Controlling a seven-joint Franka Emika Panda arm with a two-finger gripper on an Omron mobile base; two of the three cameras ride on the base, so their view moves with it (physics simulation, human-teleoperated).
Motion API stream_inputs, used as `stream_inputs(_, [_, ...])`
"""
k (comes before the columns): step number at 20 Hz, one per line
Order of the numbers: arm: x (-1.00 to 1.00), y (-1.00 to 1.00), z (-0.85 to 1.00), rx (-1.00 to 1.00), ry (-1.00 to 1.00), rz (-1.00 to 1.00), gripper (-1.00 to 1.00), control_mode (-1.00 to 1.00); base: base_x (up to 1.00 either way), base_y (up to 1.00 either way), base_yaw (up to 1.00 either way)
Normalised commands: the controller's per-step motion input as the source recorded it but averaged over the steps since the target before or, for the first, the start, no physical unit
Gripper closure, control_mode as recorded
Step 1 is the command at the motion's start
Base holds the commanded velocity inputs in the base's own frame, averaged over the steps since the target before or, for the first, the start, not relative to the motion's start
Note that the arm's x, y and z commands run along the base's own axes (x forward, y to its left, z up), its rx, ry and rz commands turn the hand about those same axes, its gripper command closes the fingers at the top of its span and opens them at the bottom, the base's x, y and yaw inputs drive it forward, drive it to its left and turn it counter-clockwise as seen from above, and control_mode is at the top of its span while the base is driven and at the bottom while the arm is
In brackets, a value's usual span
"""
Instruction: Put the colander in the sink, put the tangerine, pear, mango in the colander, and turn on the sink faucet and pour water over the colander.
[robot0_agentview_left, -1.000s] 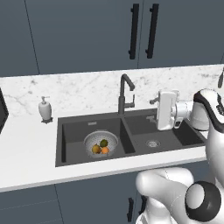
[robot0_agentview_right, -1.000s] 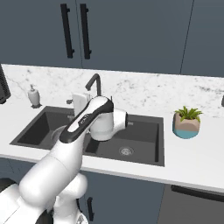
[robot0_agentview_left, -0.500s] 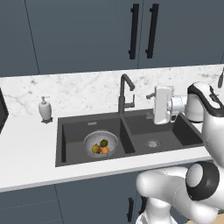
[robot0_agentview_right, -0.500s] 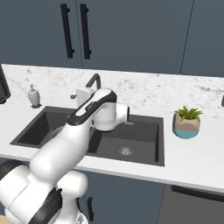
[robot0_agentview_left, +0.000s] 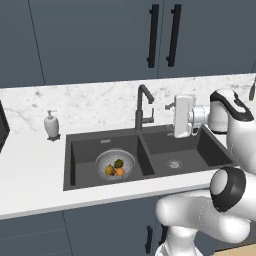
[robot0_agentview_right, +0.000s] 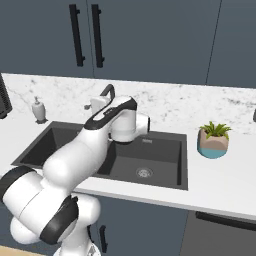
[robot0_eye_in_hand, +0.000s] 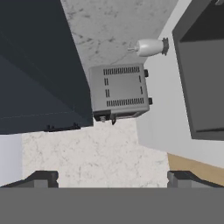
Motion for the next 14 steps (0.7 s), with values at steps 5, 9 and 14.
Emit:
stream_inputs(5, [0.28, -0.02, 0.0, 0.0, 0.0, 0.0, -1.0, -1.0, 0.0, 0.0, 0.0])
stream_inputs(9, [0.16, 0.0, -0.01, 0.0, 0.0, 0.0, -1.0, -1.0, 0.0, 0.0, 0.0])
stream_inputs(14, [0.19, 0.01, 0.0, 0.0, 0.0, -0.04, -1.0, -1.0, 0.0, 0.0, 0.0])
